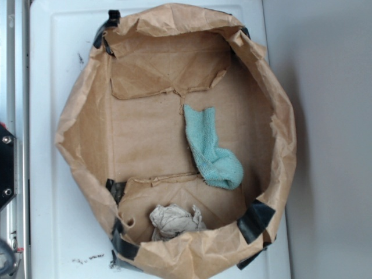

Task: Grab the white paper.

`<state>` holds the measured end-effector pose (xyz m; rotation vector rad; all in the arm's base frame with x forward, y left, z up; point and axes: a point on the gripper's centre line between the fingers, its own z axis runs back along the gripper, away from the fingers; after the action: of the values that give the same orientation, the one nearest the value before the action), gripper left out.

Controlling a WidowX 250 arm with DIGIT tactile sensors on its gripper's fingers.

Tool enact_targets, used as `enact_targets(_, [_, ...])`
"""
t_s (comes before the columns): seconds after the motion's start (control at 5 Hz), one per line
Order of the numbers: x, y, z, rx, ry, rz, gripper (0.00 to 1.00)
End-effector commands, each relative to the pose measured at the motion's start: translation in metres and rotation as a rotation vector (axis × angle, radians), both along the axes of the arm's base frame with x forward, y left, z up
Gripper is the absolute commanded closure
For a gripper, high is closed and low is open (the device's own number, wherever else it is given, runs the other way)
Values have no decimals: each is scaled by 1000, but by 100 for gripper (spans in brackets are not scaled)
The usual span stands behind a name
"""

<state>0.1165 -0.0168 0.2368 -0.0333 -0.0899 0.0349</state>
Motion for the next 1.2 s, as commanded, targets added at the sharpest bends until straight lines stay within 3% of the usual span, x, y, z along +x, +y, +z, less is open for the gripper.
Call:
enact_targets(0.0, [0,0,0,0,0,0,0])
enact_targets(0.4, [96,17,-8,-30,38,-174,0])
enact_targets(1.0, [96,17,-8,-30,38,-174,0])
